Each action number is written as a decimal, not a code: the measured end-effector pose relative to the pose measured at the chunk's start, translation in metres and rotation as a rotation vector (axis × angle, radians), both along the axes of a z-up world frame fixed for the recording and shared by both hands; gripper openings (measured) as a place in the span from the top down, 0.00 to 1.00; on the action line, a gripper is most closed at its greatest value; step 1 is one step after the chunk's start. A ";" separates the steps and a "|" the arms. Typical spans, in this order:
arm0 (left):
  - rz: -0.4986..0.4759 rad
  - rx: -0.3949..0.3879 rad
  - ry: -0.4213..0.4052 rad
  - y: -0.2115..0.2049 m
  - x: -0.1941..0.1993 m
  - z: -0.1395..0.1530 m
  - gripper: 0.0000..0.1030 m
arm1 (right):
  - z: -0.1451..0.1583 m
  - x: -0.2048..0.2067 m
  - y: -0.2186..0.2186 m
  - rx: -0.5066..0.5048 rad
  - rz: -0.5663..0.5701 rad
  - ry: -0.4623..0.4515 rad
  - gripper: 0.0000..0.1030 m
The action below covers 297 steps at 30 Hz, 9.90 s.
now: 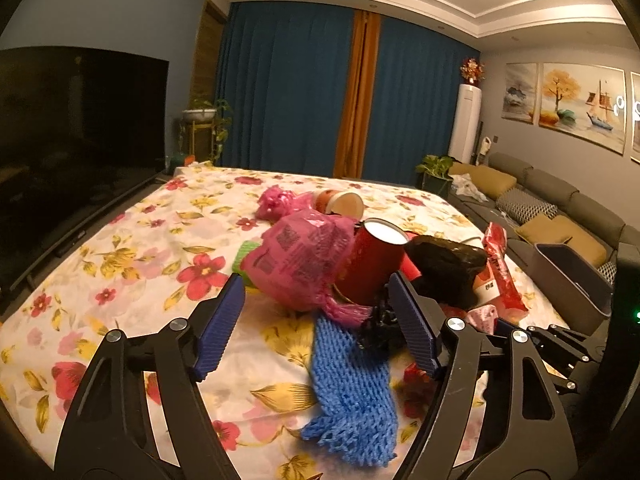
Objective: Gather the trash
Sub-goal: 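Grasp the black plastic bag with the left tool while the right tool grasps a red wrapper, then carry the black bag and red wrapper over the grey bin with both tools, then open both tools to drop the bag and wrapper into the bin, then move both open tools back toward the trash pile on the bed, then grasp the pink plastic bag with the left tool while the right tool grasps a red paper cup, then carry the pink bag and red paper cup over the grey bin with both tools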
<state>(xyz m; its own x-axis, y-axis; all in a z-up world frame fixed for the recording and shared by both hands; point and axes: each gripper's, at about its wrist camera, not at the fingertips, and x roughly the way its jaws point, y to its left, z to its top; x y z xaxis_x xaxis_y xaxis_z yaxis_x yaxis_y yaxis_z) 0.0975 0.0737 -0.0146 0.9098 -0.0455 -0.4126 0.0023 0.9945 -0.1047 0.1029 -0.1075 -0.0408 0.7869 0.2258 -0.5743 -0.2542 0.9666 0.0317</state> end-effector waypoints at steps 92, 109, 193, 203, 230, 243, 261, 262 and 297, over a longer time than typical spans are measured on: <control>-0.731 -0.047 -0.082 -0.370 0.065 0.052 1.00 | 0.078 -0.063 -0.318 0.018 -0.596 -0.373 0.82; -0.755 -0.041 -0.034 -0.392 0.092 0.033 1.00 | 0.074 -0.044 -0.322 0.035 -0.599 -0.366 0.75; 0.031 -0.035 0.078 0.020 0.081 -0.008 0.17 | 0.056 0.011 -0.025 0.112 -0.072 -0.209 0.16; -0.059 -0.083 0.174 0.025 0.107 -0.030 0.72 | 0.048 0.052 0.020 0.062 -0.016 -0.157 0.16; 0.085 -0.110 0.040 0.073 0.072 0.006 0.88 | 0.010 0.119 0.074 0.016 0.013 -0.059 0.23; 0.085 -0.094 0.037 0.071 0.069 0.010 0.88 | 0.021 0.109 0.067 0.066 0.058 -0.066 0.47; 0.012 -0.059 -0.010 0.023 0.045 0.031 0.88 | 0.074 0.035 0.008 0.114 0.030 -0.233 0.47; 0.004 -0.057 -0.012 0.019 0.044 0.032 0.88 | 0.076 0.031 0.003 0.112 0.023 -0.237 0.47; -0.325 0.040 -0.062 -0.184 0.036 0.052 0.88 | 0.096 -0.051 -0.168 0.062 -0.245 -0.354 0.47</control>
